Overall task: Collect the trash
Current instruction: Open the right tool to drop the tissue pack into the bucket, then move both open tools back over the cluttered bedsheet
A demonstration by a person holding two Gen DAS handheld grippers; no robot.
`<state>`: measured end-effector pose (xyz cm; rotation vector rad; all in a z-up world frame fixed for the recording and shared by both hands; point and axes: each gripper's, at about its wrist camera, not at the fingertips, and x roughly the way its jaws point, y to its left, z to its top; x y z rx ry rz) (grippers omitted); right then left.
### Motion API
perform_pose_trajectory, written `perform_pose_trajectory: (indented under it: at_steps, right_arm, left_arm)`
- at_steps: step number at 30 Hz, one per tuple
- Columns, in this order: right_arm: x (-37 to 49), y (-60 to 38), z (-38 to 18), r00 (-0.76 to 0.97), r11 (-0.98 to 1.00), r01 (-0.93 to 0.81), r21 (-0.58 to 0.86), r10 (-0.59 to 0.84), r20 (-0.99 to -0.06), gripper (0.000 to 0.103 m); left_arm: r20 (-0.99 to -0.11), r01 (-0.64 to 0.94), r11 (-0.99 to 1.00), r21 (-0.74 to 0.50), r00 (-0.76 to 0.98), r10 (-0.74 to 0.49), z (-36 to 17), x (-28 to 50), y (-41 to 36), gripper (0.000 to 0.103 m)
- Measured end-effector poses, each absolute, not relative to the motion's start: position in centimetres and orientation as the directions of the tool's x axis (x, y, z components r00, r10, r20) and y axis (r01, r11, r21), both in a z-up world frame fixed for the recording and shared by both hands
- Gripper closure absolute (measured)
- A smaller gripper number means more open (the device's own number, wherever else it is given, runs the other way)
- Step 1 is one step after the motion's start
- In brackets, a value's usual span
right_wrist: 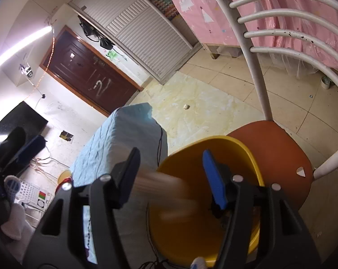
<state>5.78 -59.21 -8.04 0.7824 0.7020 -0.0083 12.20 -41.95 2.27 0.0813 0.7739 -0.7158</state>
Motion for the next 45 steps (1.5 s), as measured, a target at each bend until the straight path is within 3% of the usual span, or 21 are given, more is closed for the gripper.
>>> perform_pose_trajectory:
  at_steps: [10,16,21,24,45]
  right_arm:
    - [6.6,-56.2,-5.2,0.785,0.754,0.200,0.625,0.258,-0.563,0.043]
    - [7.4,-53.5,-3.4,0.785,0.780,0.158,0.606,0.272,-0.556,0.036]
    - [8.7,-50.3,-2.0,0.780,0.799,0.106,0.591,0.302,-0.548,0.012]
    - [9.4,-48.4,-1.4,0.772,0.810,0.080,0.581,0.319,-0.550,0.009]
    - [15.1,-33.7,-0.5,0.656,0.862,-0.098,0.498,0.432,-0.619,0.006]
  left_arm:
    - [-0.641,0.589,0.780,-0.211,0.519,-0.565,3.0,12.2,-38.5,0.048]
    - [-0.626,0.556,0.799,-0.228,0.545,-0.558,3.4,12.1,-35.3,0.048]
    - [-0.618,0.512,0.826,-0.235,0.577,-0.533,3.8,12.4,-31.8,0.045]
    - [-0.609,0.485,0.842,-0.237,0.601,-0.518,4.2,12.7,-29.6,0.042]
    - [-0.558,0.343,0.906,-0.248,0.714,-0.423,6.2,14.4,-15.2,0.031]
